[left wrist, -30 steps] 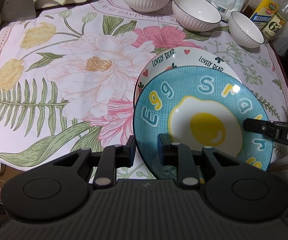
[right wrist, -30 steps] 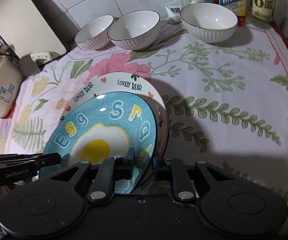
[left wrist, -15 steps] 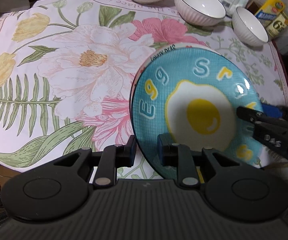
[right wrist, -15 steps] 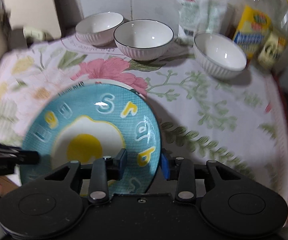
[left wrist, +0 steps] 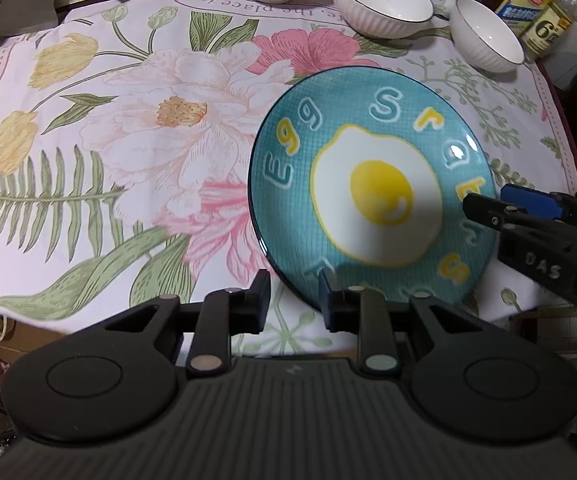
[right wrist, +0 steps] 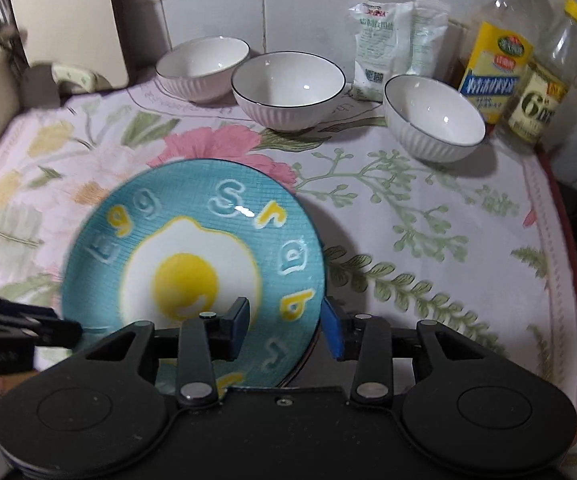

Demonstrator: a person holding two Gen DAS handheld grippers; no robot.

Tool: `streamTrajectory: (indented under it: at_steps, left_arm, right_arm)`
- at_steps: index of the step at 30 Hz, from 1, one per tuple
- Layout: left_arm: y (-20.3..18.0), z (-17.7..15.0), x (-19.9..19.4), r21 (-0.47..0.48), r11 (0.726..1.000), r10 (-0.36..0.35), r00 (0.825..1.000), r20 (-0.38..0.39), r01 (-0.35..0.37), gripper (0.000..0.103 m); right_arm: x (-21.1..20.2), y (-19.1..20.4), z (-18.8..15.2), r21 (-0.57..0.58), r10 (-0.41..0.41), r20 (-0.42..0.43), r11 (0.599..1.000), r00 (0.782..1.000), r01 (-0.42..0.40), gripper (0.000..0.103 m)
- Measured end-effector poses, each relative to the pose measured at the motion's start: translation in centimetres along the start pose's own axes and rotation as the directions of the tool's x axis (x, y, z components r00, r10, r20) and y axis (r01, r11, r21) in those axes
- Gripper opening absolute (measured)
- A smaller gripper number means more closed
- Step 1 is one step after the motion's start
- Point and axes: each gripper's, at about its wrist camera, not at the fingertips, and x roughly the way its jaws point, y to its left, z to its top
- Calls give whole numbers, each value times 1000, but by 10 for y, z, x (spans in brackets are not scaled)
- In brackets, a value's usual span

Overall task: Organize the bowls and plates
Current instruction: 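Open both grippers and withdraw from the plate stack, then move both grippers to the white bowl beside the oil bottles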

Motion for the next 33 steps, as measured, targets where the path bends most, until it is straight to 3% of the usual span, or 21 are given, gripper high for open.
streamTrajectory:
  at_steps: [2, 5, 12, 14, 17, 23, 33]
  left_arm:
    - [-2, -5, -8, 3, 1000, 9, 1000, -2, -9, 39]
    - [-9, -14, -22, 33, 999, 25, 1000, -7, -25, 42]
    - [-28, -41, -64, 103, 994, 27, 999, 35, -30, 48]
    - [-33, -49, -78, 110, 993, 33, 998, 49, -39, 50]
    - [-42, -59, -99, 126, 991, 28, 996, 82, -39, 54]
    - [-58, -74, -134, 146, 988, 21, 990, 138, -41, 64]
    - [-87, -77, -176, 184, 982, -5, 979, 205, -34, 67]
  right_arm:
    - [-11, -6, -3, 41, 60, 5, 997, 998, -60, 46]
    - [-29, -12, -9, 76, 119, 27, 990, 993, -121, 49]
    - [-84, -18, -27, 25, 180, 114, 983, 977, -184, 49]
    - [-101, -19, -32, 6, 184, 134, 982, 974, -187, 53]
    - [-124, -17, -40, -25, 164, 153, 986, 975, -162, 68]
    - [-159, -19, -56, -28, 139, 182, 990, 973, -136, 69]
    - [-205, -41, -69, 14, 127, 276, 991, 953, -136, 71]
